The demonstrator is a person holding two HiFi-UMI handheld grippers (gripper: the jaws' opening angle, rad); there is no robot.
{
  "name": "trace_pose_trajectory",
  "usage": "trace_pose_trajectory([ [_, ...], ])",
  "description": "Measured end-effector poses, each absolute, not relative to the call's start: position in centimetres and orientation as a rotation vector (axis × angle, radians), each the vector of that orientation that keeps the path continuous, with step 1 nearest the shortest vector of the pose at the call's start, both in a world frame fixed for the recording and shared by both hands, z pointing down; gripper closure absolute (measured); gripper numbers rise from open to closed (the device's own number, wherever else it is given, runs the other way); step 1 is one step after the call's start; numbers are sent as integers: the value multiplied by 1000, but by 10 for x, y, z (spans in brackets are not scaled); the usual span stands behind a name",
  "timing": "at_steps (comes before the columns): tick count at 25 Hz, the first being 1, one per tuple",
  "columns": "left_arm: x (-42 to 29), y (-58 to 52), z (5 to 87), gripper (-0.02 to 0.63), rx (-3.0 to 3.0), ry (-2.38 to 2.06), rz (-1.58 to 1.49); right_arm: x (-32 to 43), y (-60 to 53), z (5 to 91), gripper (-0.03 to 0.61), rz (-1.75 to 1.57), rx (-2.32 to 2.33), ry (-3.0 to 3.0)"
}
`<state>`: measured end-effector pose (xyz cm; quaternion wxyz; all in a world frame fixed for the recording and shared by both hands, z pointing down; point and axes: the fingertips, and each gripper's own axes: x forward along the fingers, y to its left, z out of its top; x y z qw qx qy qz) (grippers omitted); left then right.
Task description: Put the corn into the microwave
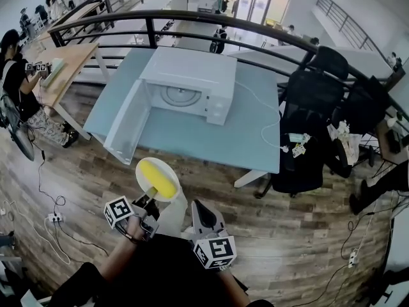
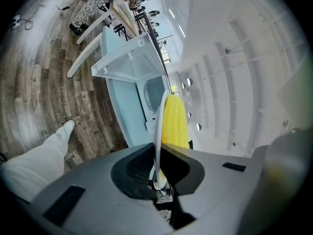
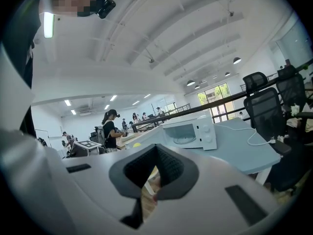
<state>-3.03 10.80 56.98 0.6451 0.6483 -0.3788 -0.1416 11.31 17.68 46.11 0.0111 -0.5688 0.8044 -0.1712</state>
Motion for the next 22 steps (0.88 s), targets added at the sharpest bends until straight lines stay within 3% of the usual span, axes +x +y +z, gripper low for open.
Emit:
trace_pose_trajectory([
  [22, 9, 18, 592, 588, 1434, -858, -328, 145, 85, 477, 571, -587, -1783, 2538],
])
